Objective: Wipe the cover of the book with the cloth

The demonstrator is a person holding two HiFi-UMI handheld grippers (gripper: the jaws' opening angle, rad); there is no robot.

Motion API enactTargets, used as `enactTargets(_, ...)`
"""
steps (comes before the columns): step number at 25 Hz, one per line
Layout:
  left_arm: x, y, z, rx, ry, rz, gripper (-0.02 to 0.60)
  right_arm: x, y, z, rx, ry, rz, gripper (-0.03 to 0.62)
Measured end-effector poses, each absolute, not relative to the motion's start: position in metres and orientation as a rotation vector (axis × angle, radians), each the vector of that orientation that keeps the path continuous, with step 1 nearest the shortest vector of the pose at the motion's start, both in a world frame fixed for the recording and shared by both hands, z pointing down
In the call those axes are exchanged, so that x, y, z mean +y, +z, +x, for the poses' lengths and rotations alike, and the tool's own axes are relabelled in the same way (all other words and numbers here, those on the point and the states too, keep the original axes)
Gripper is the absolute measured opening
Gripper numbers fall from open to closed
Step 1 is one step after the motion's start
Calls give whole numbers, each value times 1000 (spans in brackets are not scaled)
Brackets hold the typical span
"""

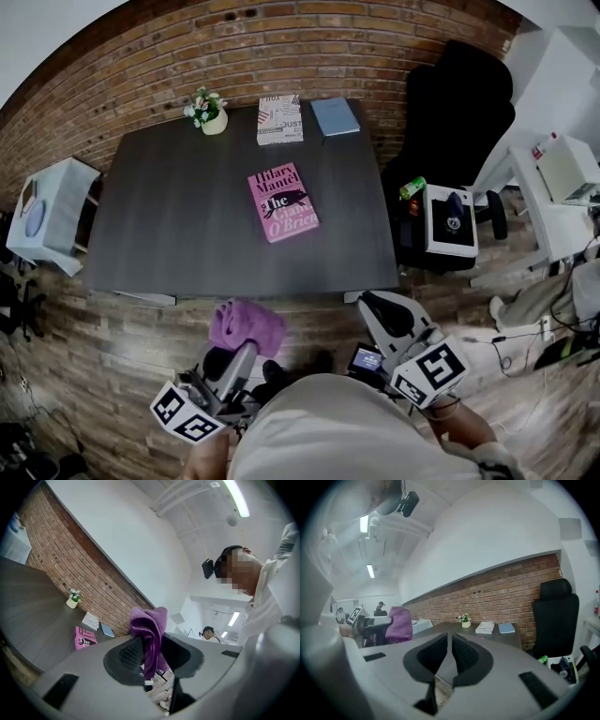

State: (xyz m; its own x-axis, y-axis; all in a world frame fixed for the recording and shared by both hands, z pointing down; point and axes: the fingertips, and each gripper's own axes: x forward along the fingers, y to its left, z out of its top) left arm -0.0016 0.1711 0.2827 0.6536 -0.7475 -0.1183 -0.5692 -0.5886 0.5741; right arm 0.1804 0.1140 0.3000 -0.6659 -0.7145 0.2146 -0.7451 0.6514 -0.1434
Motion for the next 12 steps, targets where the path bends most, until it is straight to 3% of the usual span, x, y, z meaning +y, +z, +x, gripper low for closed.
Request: enactTargets(12, 184, 276, -69, -999, -502, 2378, 115, 131, 289, 131, -2693, 359, 1323, 25)
